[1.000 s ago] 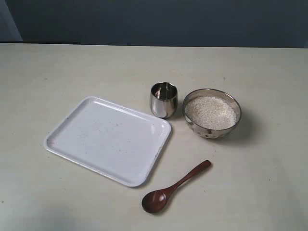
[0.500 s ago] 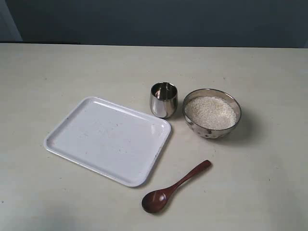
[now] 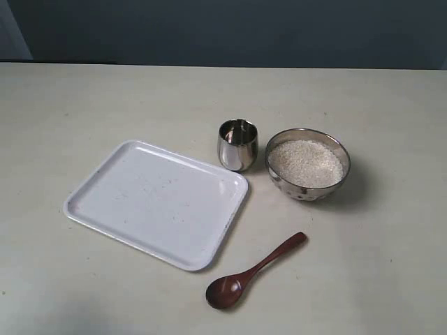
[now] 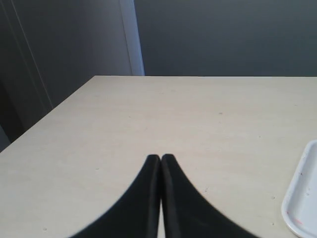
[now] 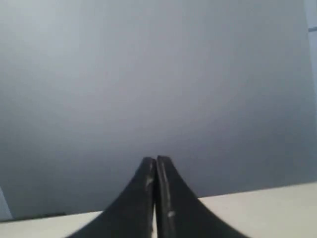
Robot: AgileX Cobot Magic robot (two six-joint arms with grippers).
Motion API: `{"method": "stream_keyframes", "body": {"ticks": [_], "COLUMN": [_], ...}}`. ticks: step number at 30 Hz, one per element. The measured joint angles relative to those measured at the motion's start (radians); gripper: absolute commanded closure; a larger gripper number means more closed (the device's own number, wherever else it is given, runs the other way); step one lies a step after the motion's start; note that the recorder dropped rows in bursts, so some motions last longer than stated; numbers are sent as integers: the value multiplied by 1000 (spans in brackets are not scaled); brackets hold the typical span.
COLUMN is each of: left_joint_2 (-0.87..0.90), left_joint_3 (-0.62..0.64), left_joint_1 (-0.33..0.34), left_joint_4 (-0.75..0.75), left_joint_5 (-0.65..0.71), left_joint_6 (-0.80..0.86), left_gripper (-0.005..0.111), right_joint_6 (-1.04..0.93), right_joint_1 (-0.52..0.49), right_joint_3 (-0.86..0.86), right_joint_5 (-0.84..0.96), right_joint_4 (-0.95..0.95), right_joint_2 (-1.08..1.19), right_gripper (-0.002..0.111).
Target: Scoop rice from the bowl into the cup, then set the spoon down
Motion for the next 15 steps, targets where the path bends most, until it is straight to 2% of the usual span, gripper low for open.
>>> {"method": "stream_keyframes", "body": {"ticks": [2,6,8,12,15], "left_joint_2": [0,0,0,0,0], "left_joint_3": [0,0,0,0,0], "left_joint_1": [0,0,0,0,0], "left_joint_4": [0,0,0,0,0], "left_joint_5": [0,0,0,0,0], "left_joint_6": [0,0,0,0,0], "left_gripper": [106,106,106,106,106], "right_joint_6": [-24,-45,-52,-67,-95], "right_joint_1": [0,0,0,42,130], "right_joint_3": [-110,-452,-560,-694,-715], "right_joint_5": [57,341,471,686,802], "right_joint_4": [-62,-201,-214,-223,-222], "right_joint_2": [94,500,650,895,1040], "right_gripper": [108,108,108,108,108]}}
